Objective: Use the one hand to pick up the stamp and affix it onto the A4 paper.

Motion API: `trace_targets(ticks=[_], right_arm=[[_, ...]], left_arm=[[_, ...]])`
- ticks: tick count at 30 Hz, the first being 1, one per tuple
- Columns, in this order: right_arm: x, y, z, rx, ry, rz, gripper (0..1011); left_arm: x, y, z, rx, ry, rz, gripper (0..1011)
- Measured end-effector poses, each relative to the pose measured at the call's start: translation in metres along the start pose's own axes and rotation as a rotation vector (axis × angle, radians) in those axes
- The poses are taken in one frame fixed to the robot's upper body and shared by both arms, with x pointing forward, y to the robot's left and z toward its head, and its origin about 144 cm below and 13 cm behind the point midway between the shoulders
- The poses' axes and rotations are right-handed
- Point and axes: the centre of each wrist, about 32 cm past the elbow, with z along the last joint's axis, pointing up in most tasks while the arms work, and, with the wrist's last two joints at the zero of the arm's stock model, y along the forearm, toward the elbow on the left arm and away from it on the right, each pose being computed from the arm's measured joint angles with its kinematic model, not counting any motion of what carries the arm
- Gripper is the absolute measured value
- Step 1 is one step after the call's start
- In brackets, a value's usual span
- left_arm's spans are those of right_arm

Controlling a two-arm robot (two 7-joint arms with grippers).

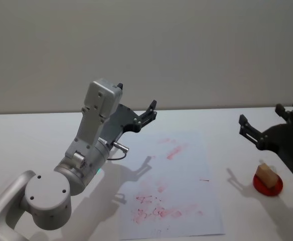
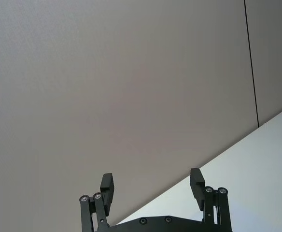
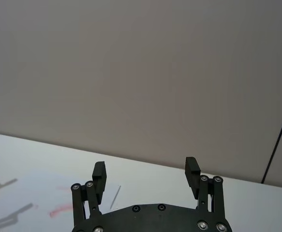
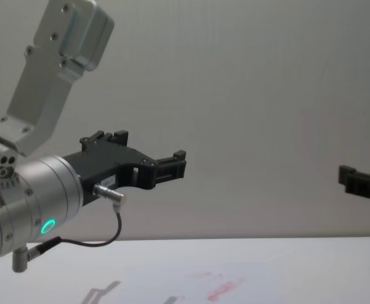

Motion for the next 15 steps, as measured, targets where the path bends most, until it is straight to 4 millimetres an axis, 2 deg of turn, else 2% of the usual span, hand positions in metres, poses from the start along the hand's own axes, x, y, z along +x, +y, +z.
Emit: trace_targets(ticks=[15], right_arm=[[0.022, -0.036, -0.01, -0.172, -0.053, -0.059, 1001]], left_arm=[[0.0, 0.0, 0.0, 0.0, 0.0, 0.0, 1001]])
